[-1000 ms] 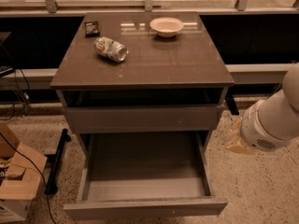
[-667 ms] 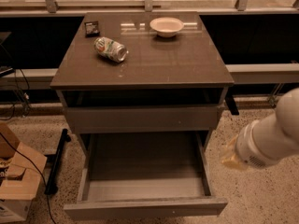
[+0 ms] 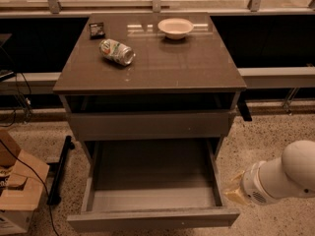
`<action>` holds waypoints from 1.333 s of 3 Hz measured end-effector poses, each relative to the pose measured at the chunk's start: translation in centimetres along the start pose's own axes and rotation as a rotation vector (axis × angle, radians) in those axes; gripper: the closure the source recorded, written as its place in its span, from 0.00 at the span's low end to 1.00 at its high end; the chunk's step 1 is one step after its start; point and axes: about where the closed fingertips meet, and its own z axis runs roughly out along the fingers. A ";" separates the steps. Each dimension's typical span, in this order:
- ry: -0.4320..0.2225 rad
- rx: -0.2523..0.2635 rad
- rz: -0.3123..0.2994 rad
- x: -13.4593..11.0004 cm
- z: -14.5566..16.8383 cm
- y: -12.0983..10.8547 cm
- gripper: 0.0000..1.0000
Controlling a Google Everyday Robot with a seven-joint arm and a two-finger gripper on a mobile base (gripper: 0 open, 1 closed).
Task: Close middle drawer
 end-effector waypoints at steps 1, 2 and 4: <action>0.002 -0.109 0.112 3.1 4.6 -0.1 1.00; 0.009 -0.158 0.140 4.4 6.6 0.5 1.00; 0.089 -0.190 0.196 7.2 12.0 1.6 1.00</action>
Offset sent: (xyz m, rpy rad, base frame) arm -0.0029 -0.0065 -0.0504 0.0753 0.1096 -0.0500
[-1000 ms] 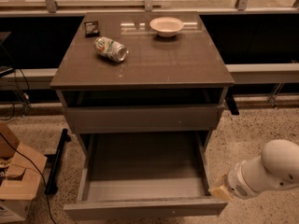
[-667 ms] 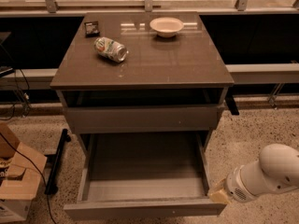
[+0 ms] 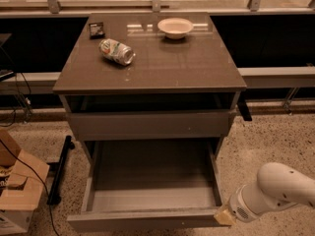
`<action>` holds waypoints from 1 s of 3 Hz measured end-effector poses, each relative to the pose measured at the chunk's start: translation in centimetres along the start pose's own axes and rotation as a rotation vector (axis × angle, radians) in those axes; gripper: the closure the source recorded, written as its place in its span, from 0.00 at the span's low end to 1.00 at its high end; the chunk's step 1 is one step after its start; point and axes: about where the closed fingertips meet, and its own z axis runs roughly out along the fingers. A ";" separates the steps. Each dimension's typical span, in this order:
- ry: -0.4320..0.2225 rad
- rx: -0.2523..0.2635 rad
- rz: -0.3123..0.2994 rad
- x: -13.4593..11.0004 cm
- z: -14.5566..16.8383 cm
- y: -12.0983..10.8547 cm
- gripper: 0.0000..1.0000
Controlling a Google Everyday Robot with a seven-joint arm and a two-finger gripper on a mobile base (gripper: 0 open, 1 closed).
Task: Close middle drawer
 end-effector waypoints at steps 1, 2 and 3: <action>0.022 -0.023 0.038 1.5 2.5 -0.4 1.00; 0.011 -0.042 0.060 2.2 4.8 -1.5 1.00; -0.015 -0.052 0.057 1.8 6.5 -2.9 1.00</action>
Offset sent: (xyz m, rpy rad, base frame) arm 0.0064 -0.0087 -0.0878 0.0561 0.0707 -0.0599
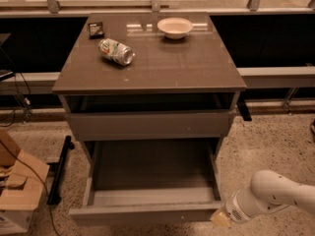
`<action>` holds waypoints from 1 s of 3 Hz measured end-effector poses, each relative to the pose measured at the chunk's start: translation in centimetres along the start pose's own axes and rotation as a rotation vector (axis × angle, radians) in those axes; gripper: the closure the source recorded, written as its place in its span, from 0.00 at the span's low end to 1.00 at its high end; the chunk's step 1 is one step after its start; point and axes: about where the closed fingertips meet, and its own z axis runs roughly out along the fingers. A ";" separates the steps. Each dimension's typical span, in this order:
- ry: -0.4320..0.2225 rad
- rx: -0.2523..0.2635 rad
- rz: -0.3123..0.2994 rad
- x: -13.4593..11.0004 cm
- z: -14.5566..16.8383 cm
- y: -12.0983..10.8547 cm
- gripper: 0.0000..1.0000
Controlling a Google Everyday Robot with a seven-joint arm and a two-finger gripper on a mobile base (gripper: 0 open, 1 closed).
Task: Close middle drawer
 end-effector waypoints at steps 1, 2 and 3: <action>0.000 0.000 0.000 0.0 0.0 0.0 1.00; -0.040 -0.019 -0.045 -2.7 2.2 -2.6 1.00; -0.040 -0.019 -0.045 -2.7 2.2 -2.6 1.00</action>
Offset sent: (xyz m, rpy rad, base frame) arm 0.1245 0.0263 -0.0501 0.1206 -0.1204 0.0882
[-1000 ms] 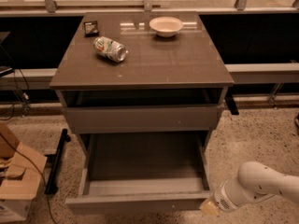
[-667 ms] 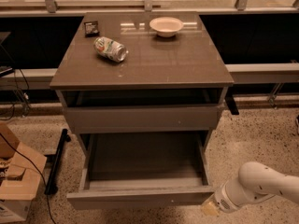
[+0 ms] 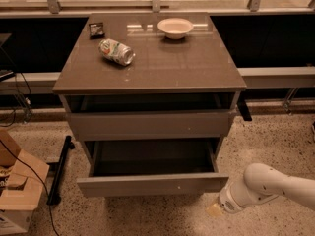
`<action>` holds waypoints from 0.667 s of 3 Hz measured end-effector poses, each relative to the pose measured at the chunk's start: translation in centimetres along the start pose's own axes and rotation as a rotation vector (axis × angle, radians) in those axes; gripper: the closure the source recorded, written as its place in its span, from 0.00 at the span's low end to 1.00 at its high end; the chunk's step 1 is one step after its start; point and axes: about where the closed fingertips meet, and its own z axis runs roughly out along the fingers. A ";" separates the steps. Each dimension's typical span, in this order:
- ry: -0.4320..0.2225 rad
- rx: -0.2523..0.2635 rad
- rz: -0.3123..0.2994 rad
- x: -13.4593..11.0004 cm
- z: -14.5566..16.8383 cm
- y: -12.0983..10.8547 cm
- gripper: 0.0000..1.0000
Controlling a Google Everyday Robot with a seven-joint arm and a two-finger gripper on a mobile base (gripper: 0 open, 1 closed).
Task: Close middle drawer
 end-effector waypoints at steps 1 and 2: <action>-0.010 0.011 0.013 0.4 0.2 0.3 1.00; -0.086 0.060 0.001 -0.6 0.9 -0.5 1.00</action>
Offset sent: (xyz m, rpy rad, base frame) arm 0.0368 0.0077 -0.0084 0.0441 -0.2448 -0.1136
